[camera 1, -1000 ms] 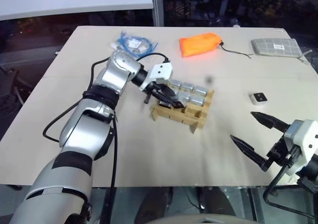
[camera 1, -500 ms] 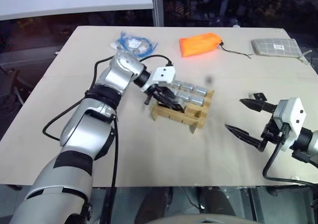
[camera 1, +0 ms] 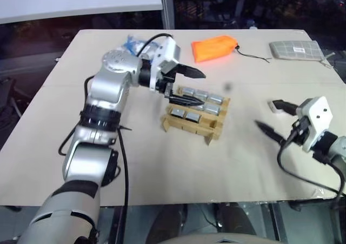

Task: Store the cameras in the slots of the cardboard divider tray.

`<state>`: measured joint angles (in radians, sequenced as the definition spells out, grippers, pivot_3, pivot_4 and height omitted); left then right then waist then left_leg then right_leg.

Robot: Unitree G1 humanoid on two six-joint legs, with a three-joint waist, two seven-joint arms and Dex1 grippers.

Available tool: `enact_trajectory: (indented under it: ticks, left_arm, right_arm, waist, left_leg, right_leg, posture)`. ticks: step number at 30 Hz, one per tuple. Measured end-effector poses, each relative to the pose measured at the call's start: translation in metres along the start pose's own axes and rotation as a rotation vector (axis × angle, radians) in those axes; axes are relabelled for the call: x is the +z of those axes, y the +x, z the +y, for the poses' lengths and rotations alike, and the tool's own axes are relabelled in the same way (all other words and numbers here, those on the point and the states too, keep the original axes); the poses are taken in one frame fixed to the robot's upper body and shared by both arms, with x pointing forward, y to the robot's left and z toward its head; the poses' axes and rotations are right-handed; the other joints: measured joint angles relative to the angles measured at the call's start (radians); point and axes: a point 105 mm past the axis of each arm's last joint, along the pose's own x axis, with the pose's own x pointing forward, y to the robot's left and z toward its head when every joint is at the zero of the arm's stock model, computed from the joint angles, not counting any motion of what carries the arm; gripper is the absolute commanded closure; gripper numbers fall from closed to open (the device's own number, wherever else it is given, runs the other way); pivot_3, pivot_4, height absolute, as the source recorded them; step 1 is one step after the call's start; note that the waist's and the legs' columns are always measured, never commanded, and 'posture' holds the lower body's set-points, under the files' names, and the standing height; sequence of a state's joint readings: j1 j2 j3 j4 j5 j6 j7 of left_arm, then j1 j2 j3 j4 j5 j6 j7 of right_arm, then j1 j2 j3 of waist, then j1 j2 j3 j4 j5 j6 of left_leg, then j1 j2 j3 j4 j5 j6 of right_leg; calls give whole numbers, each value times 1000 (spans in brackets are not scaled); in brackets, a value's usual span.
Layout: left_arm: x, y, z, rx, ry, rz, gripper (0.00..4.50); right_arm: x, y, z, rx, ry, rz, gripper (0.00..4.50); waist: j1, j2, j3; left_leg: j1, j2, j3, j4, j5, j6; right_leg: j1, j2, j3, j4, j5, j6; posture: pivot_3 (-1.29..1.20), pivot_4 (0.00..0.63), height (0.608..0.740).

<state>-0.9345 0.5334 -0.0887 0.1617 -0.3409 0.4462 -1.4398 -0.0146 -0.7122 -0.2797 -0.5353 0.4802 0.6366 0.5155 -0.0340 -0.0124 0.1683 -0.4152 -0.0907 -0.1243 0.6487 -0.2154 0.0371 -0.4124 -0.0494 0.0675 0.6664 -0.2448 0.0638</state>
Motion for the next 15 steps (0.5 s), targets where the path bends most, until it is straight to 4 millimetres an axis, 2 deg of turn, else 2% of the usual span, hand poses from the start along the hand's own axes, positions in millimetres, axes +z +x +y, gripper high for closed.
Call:
enact_trajectory:
  ticks: [2, 4, 6, 8, 12, 15]
  left_arm:
    - [0, -7, -17, 101, -33, -75, 150]
    - [-4, -5, -35, 146, -92, -136, 150]
    - [-3, -5, -47, 181, -166, -198, 150]
    - [-4, -10, -56, 223, -214, -233, 62]
    - [-26, -24, -86, 293, -297, -171, 62]
    - [-30, -28, -94, 324, -322, -159, 62]
  right_arm:
    - [-13, 9, -20, -98, 37, 62, 0]
    - [-24, 18, -37, -166, 71, 113, 0]
    - [-29, 26, -47, -200, 98, 135, 0]
    - [-34, 32, -54, -213, 109, 160, 0]
    - [-45, 47, -66, -234, 148, 201, 0]
    - [-51, 53, -71, -235, 154, 232, 0]
  waist:
    - [-3, 1, -1]
    - [1, 1, -1]
    - [3, 1, -1]
    - [7, 1, -1]
    - [7, 2, -1]
    - [17, 2, -1]
  left_leg:
    - [1, 0, 1, -1, 0, -1]
    - [0, 0, 1, 0, 0, 0]
    - [0, 0, 1, 0, 0, 0]
    - [1, 0, 2, 0, 0, 0]
    - [1, 0, 3, -1, 0, 0]
    - [1, 0, 3, -1, 0, 0]
  right_leg:
    - [-1, 0, 2, 1, 0, 0]
    - [-1, 0, 1, 2, 0, 0]
    - [-1, 0, 1, 2, 0, 0]
    - [-1, 0, 1, 2, 0, 0]
    - [-1, 1, 3, 2, 0, 0]
    - [0, 0, 2, 2, 0, 0]
  posture:
    - [0, 150, 740]
    - [0, 150, 740]
    - [0, 150, 740]
    - [0, 150, 740]
    - [0, 150, 740]
    - [0, 150, 740]
